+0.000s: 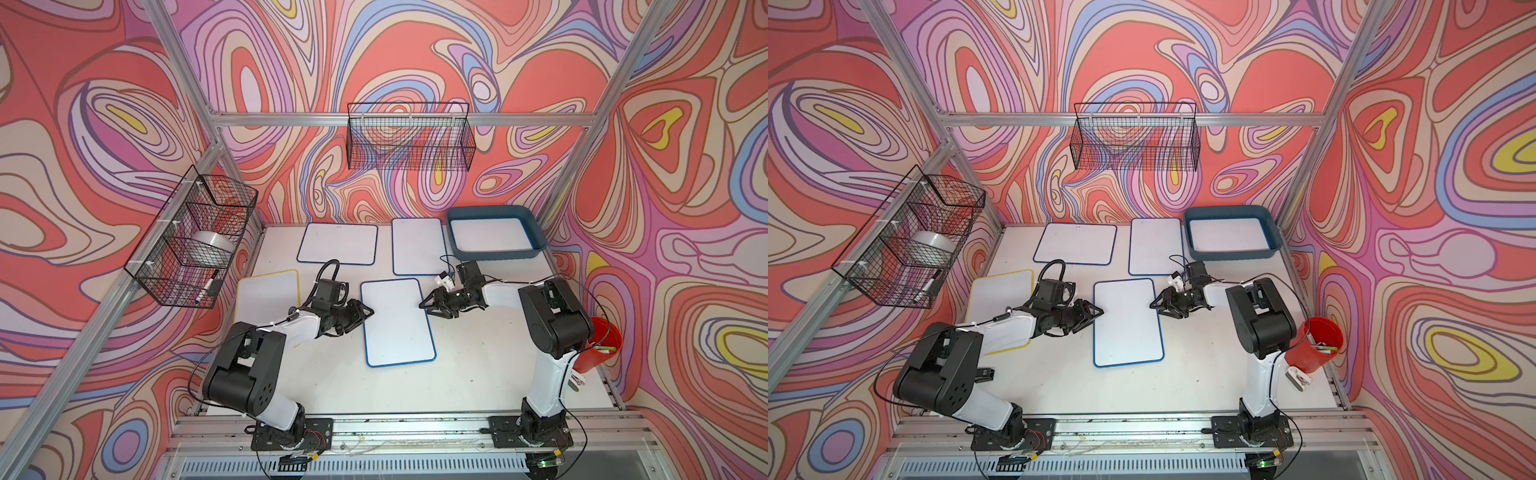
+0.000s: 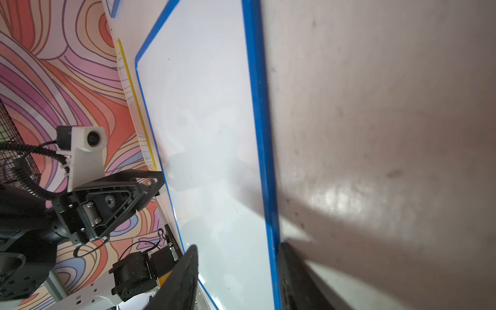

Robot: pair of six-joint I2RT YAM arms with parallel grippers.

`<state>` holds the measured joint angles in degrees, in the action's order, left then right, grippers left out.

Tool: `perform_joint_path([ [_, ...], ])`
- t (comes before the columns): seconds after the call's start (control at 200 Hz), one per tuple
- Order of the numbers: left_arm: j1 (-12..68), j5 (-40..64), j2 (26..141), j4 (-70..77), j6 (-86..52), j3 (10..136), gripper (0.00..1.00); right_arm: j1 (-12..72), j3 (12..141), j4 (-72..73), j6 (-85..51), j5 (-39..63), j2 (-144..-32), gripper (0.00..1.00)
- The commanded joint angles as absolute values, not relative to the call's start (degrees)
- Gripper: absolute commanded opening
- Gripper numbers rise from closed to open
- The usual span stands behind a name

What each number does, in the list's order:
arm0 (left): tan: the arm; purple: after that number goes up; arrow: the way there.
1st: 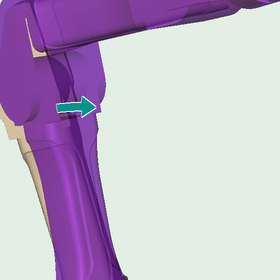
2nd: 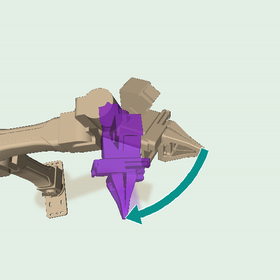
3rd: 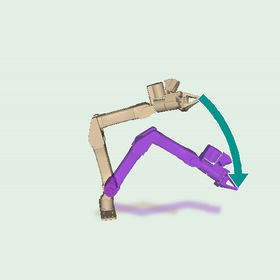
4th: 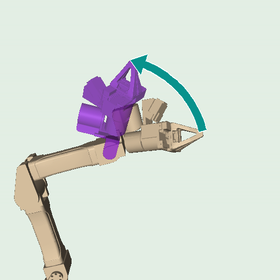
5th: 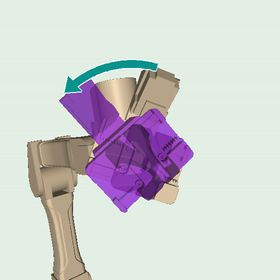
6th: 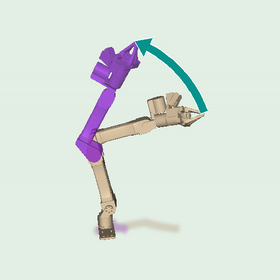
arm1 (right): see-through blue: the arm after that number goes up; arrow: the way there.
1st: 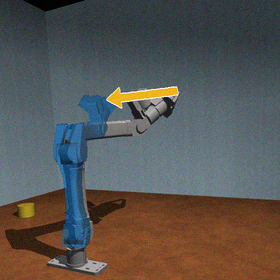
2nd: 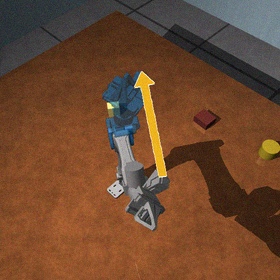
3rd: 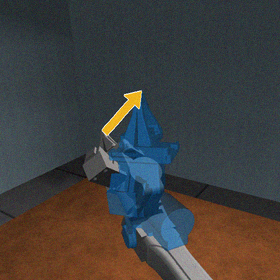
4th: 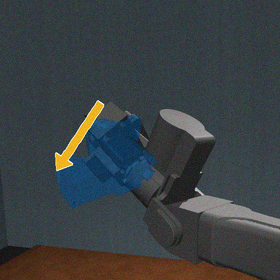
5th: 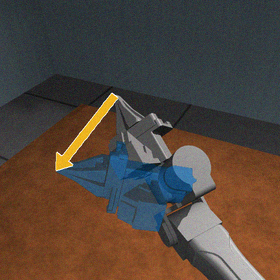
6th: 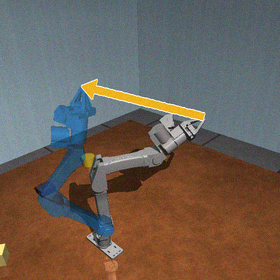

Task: Put the whiteboard into the storage box
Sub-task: Pick up the whiteboard at the center of the board.

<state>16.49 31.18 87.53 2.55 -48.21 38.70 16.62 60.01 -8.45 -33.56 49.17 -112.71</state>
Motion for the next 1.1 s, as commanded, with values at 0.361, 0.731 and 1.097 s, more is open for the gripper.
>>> perform_joint_path([
  [0.361,19.41,47.49,83.58,14.12,-49.22,43.01,0.5,21.12,58.8,-9.14,-33.29,53.41,-120.0,0.5],
  [0.731,18.89,45.79,87.47,32.69,-60.83,34.06,0.48,21.14,59.06,-6.24,-35.49,54.74,-121.29,0.5],
  [1.097,19.03,46.84,91.64,44.8,-66.91,30.47,0.48,21.15,60.19,-5.06,-36.54,54.82,-122.0,0.5],
])
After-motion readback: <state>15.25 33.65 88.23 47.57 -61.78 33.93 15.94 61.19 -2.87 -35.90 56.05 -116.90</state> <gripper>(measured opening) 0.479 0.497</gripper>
